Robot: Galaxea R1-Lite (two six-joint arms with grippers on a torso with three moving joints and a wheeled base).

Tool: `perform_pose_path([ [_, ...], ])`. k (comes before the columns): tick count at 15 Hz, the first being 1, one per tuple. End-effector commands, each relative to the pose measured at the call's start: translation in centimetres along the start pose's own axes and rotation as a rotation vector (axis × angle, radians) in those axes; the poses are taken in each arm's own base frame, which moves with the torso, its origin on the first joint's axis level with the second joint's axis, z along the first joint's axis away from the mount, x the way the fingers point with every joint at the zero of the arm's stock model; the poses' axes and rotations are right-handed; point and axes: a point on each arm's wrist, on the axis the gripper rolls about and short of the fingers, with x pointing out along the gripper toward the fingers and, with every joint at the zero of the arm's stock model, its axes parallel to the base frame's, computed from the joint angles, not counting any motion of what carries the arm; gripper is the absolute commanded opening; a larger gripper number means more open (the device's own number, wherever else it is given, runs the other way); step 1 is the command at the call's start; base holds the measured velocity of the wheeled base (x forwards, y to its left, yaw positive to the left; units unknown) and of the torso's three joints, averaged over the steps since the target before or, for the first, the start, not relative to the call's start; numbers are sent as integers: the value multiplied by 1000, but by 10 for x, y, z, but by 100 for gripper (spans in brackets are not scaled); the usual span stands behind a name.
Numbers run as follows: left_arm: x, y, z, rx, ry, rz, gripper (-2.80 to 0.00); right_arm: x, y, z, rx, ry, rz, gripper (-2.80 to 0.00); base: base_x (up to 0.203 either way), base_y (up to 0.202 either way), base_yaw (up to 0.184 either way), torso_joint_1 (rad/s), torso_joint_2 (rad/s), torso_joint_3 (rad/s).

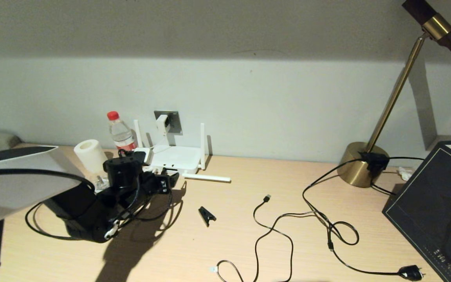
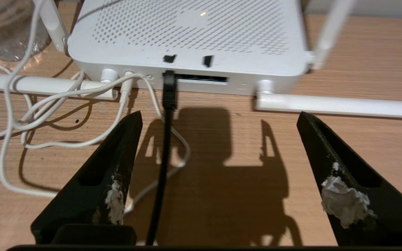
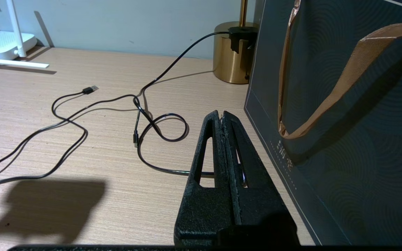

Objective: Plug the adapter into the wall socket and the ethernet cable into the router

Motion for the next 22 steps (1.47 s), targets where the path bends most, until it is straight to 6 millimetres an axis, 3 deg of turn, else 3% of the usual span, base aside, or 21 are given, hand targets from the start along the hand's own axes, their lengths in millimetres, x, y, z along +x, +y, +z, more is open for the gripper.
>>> perform_pose_path([
  [1, -43, -10, 34, 0, -89, -37, 0, 2, 0, -10, -1, 36, 1, -280, 0, 0, 0, 0, 0, 0],
  [5, -113, -22, 81, -10, -245, -75, 0, 2, 0, -10, -1, 36, 1, -280, 0, 0, 0, 0, 0, 0],
  [6, -132, -21, 93, -17, -286, -75, -280, 2, 0, -10, -1, 36, 1, -280, 0, 0, 0, 0, 0, 0],
  [10, -216, -8, 128, -37, -389, -73, -280, 2, 0, -10, -1, 34, 1, -280, 0, 0, 0, 0, 0, 0],
  [12, -271, 4, 128, -38, -396, -74, -280, 2, 0, -10, -1, 36, 1, -280, 0, 0, 0, 0, 0, 0],
  [14, -325, 17, 102, -32, -357, -73, -280, 2, 0, -10, -1, 36, 1, -280, 0, 0, 0, 0, 0, 0],
  [15, -347, 23, 77, -26, -324, -67, -280, 2, 0, -10, -1, 36, 1, -280, 0, 0, 0, 0, 0, 0],
  [17, -372, 31, 12, -9, -231, -40, -280, 2, 0, -10, 0, 36, 1, -280, 0, 0, 0, 0, 0, 0],
  [18, -378, 32, -15, -9, -204, -27, -280, 2, 0, -10, 3, 36, 1, -280, 0, 0, 0, 0, 0, 0],
  [20, -378, 33, -48, -17, -117, 8, -280, 2, 0, -10, 3, 34, 1, -280, 0, 0, 0, 0, 0, 0],
  [22, -373, 32, -61, -26, 3, 128, -280, 2, 0, -10, 3, 36, 1, -280, 0, 0, 0, 0, 0, 0],
])
